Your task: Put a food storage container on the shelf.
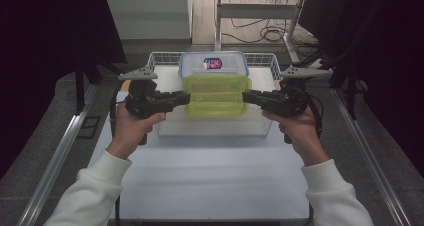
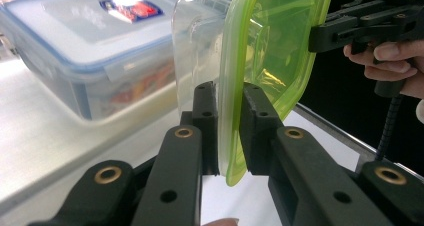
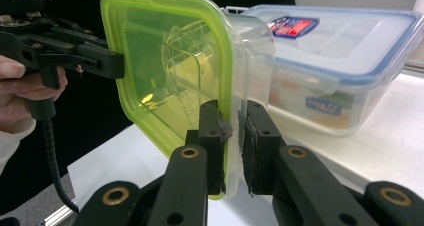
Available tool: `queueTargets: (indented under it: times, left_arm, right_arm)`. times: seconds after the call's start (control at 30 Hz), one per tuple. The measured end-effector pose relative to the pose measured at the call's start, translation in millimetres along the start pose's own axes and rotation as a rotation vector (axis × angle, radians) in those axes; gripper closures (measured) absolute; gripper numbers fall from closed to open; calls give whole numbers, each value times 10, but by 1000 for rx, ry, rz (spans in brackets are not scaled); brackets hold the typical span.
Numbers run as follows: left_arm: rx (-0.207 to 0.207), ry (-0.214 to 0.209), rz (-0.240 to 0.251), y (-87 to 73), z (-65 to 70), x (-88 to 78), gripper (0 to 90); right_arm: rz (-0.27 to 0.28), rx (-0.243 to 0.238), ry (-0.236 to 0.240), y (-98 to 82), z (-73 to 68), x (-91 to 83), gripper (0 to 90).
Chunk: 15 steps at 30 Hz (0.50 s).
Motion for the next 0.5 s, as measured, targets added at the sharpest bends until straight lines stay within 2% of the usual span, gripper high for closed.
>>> queueTargets:
  times: [0.23,0.5]
  left_arm:
    - [3,4,6,153,-46,23,795]
    - [-13,9,17,322,-151,53,796]
  right_arm:
    - [5,-5,-7,161,41,-16,799]
    - [7,-7,-13,358,111,17,799]
Point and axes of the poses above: each handheld gripper's, and its own axes: x roughly forward along the jaws, y roughly out of its top, z roughly to its right, the point moved 5 cm from there along x, roughly forward along the jaws, and after that the axes turned 6 degrees about y, right-handed, at the moved point
